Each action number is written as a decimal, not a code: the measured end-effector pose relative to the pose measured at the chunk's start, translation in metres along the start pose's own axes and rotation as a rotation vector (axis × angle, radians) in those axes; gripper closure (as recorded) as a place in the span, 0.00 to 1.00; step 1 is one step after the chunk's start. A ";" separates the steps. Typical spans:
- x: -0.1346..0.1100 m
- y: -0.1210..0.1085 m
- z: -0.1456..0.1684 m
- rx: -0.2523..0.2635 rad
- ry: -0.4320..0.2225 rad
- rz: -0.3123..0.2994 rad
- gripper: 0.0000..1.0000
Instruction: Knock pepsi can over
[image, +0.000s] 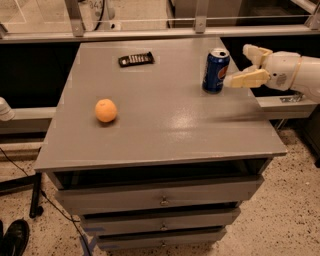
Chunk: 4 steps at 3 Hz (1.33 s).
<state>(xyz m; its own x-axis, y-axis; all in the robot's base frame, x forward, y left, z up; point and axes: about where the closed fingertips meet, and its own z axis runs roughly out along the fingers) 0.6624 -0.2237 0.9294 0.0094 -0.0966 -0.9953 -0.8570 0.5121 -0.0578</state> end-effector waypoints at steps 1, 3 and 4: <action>0.008 0.011 0.032 -0.071 -0.012 0.011 0.00; -0.016 0.093 0.065 -0.295 -0.090 0.052 0.00; -0.033 0.142 0.061 -0.409 -0.126 0.091 0.00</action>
Offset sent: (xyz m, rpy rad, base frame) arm -0.0332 0.1186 -0.0085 0.0936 0.0362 0.3144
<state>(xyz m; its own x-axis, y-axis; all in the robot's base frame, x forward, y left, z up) 0.5718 -0.0959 0.9495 -0.0342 0.0514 -0.9981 -0.9906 0.1307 0.0407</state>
